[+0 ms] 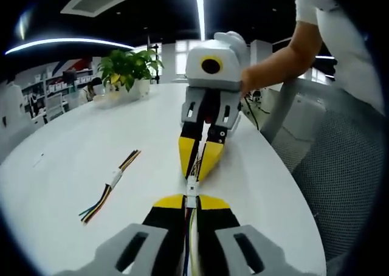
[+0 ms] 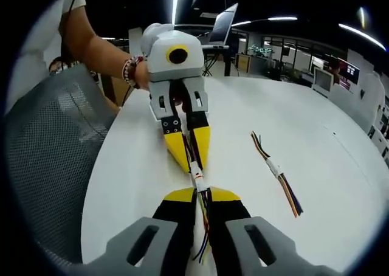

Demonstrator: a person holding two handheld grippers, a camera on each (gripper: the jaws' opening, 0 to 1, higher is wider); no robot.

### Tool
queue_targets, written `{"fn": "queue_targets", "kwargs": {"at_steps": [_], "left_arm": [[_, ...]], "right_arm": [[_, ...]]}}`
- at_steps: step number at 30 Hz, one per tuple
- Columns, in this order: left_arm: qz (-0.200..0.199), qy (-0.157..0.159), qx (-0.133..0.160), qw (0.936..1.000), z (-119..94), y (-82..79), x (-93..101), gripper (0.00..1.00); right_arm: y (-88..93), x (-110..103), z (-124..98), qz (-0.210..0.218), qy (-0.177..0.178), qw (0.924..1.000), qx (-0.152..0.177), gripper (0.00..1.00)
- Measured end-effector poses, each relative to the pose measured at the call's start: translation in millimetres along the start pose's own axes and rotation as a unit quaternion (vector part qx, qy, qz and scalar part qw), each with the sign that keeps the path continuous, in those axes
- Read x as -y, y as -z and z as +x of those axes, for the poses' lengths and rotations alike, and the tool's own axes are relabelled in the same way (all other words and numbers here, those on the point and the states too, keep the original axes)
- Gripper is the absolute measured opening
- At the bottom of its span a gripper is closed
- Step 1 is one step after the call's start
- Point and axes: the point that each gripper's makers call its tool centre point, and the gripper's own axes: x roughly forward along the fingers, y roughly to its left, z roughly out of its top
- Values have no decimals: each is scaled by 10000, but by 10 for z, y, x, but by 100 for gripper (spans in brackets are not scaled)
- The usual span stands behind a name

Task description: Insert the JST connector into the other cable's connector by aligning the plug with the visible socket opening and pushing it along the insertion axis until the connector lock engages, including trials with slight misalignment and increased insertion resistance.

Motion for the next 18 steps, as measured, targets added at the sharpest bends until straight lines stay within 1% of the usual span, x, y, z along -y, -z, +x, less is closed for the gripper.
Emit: {"fn": "queue_targets", "kwargs": {"at_steps": [18], "left_arm": [[51, 42, -111, 9999, 22, 42, 14, 0]], "right_arm": [[38, -23, 35, -80, -27, 9999, -144, 4]]}}
